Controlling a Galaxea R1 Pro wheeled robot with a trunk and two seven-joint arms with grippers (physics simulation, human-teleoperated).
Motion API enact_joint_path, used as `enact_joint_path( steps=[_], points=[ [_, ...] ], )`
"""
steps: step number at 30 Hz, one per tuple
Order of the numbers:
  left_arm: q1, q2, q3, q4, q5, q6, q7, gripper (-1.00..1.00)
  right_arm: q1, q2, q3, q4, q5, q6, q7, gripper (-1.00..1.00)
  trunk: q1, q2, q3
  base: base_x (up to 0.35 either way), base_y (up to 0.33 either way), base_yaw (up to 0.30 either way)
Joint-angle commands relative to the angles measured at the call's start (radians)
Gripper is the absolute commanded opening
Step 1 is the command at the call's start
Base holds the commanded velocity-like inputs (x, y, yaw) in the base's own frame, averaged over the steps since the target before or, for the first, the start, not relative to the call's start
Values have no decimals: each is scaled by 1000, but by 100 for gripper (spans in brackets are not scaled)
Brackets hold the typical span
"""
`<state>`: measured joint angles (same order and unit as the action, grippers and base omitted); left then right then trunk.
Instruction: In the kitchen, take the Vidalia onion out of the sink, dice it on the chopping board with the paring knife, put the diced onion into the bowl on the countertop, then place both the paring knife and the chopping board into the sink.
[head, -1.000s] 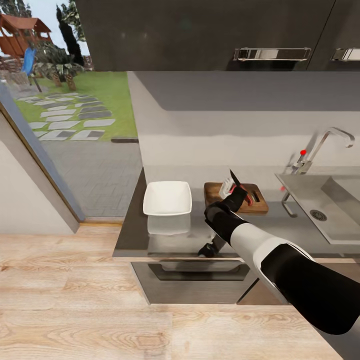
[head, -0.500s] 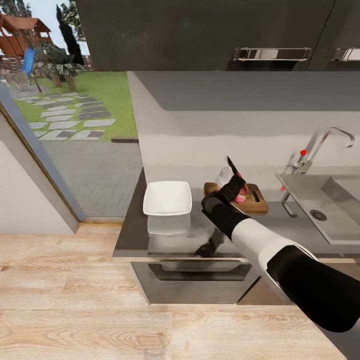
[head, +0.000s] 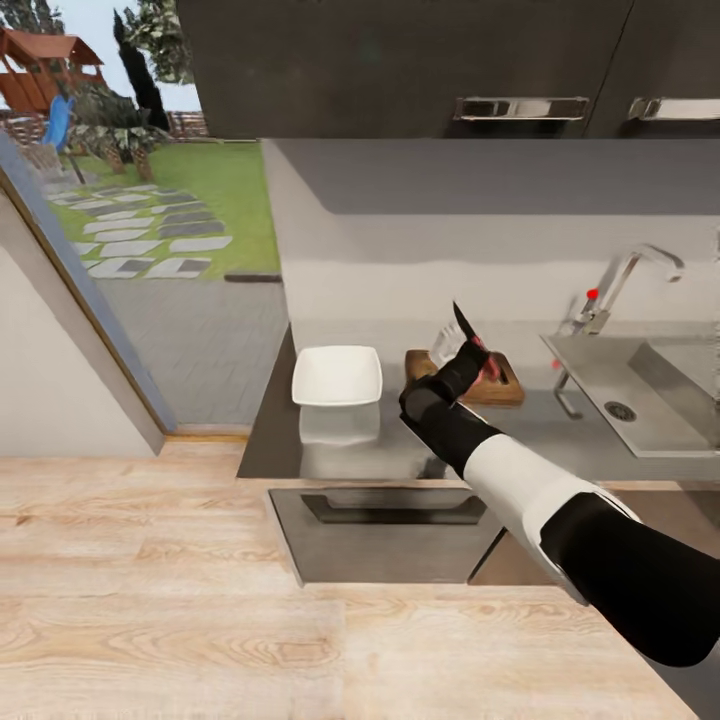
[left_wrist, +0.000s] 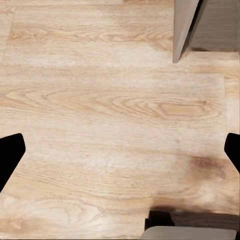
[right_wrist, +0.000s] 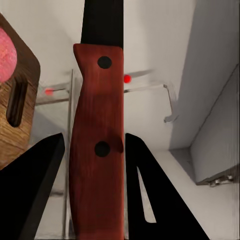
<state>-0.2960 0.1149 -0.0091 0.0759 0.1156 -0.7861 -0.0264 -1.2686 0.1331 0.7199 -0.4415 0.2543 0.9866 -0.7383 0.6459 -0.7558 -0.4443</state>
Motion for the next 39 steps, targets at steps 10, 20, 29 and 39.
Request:
enact_joint_path(
  steps=[10, 20, 29, 39],
  points=[
    [-2, 0, -2, 4, 5, -5, -4, 100, -2, 23, 38, 12, -9, 3, -7, -100, 0, -1, -1, -268, 0, 0],
    [-2, -1, -2, 3, 5, -5, -4, 100, -2, 41, 54, 35, -9, 3, -7, -100, 0, -1, -1, -21, 0, 0],
    [-2, -1, -2, 2, 4, -5, -4, 100, -2, 41, 103, 108, -12, 0, -2, -100, 0, -1, -1, 0, 0, 0],
    [-2, -1, -2, 2, 4, -5, -4, 100, -2, 41, 104, 160, -12, -3, 3, -100, 0, -1, -1, 0, 0, 0]
  ],
)
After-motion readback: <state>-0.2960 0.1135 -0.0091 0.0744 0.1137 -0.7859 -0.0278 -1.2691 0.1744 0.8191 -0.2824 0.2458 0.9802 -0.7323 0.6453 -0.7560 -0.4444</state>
